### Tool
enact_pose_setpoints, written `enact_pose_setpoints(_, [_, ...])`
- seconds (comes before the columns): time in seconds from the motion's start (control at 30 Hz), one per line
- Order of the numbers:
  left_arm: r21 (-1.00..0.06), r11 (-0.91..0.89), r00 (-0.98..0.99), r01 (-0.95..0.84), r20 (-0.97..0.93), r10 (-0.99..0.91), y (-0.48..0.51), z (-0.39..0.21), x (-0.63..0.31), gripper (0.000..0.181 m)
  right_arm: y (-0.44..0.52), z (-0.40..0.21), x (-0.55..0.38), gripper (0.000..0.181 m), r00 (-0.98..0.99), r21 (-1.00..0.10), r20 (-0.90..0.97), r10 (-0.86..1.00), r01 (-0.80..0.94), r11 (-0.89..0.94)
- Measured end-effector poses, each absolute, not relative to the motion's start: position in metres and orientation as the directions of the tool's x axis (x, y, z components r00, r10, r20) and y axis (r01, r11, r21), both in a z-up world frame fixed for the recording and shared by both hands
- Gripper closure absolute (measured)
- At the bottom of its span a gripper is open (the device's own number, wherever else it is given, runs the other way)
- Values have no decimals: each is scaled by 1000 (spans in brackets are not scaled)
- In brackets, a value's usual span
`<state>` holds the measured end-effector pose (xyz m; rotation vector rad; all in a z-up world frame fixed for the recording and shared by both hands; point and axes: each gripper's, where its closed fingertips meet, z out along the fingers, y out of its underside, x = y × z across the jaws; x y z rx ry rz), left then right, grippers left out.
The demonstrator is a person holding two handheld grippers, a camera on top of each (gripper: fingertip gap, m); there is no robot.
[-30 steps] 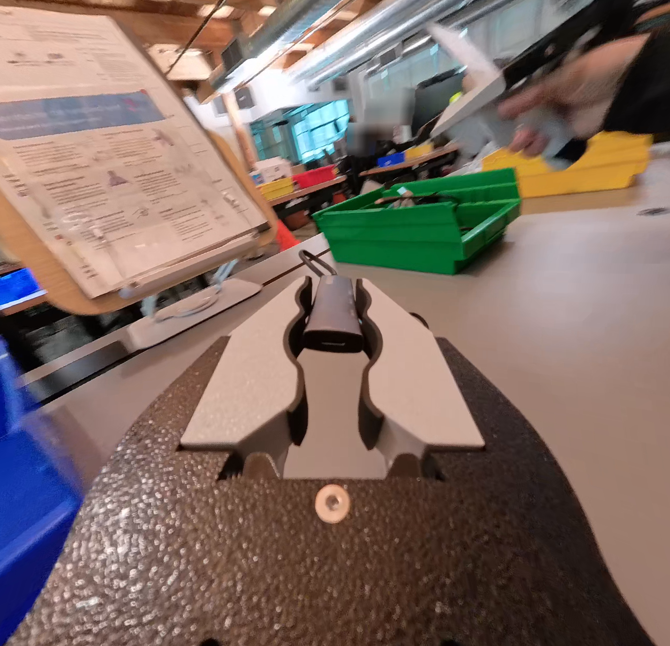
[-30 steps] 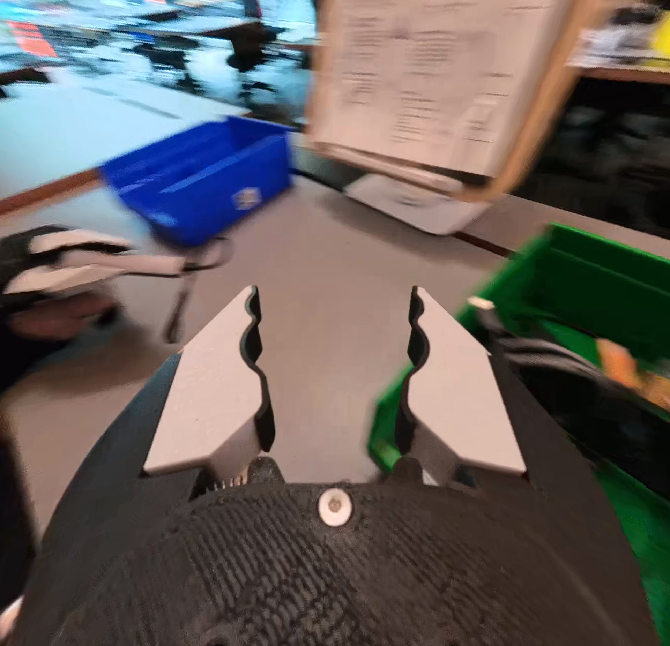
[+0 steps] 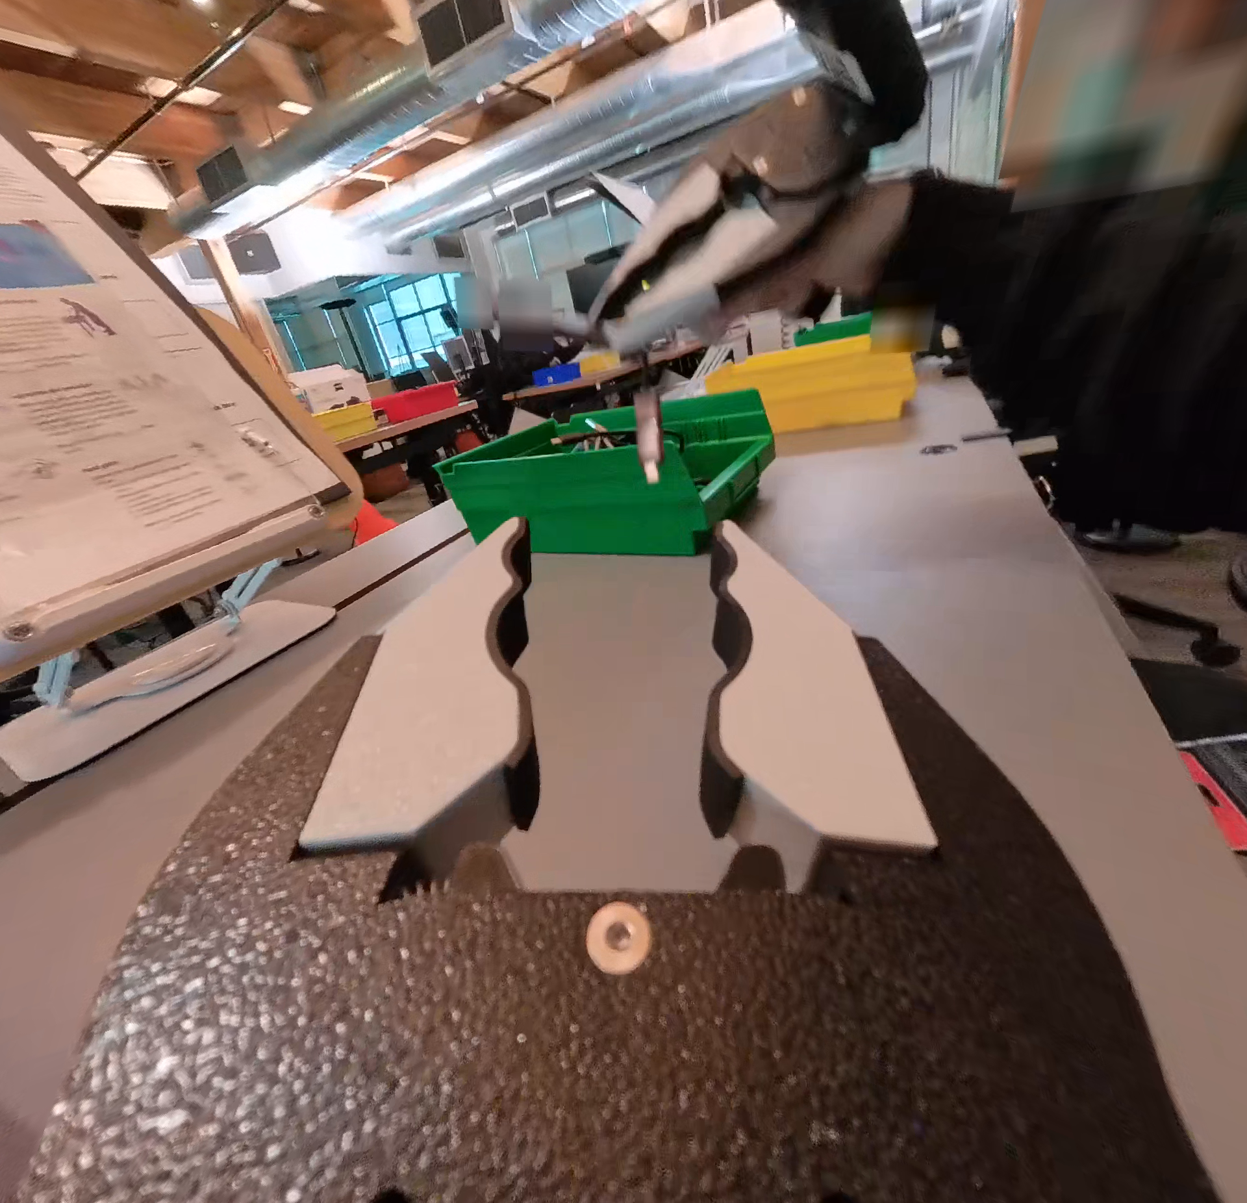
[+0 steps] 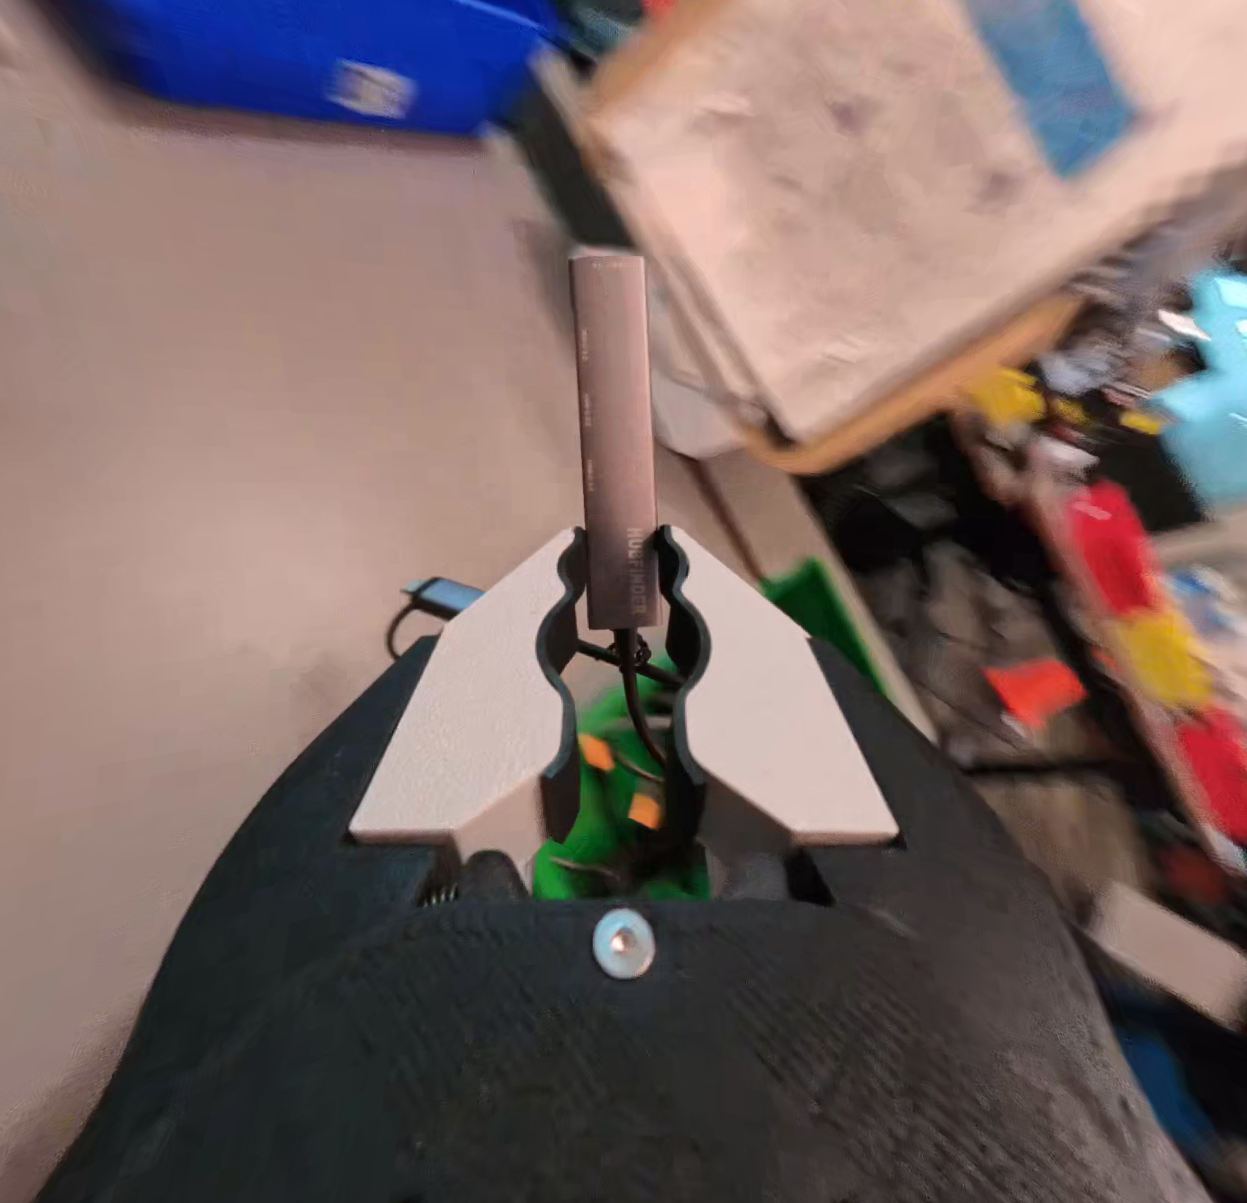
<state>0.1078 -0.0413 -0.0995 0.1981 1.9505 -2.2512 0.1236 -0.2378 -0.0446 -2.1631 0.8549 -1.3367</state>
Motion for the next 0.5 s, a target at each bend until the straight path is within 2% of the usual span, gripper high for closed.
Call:
enact_pose_setpoints(0.07, [-972,-122,-979,202,-200,-23,-46,-104,105,132,-308,-4,134,161,112,-610,731,-673,-337,-718])
enact_pose_setpoints(0.13, [-976,-111,-982,187,-188,-7,-51,-109,102,134,-366,19,145,161,-9,-527,814,-581,-432,-732])
enact_pose_setpoints(0.3, [-975,-72,-978,210,-210,-7,-55,-119,102,137,-443,-11,189,161,85,-362,857,-509,-604,-711])
enact_pose_setpoints(0.5, [-979,-96,-984,177,-176,-21,-50,-115,106,139,-480,-92,218,161,194,-322,763,-616,-713,-623])
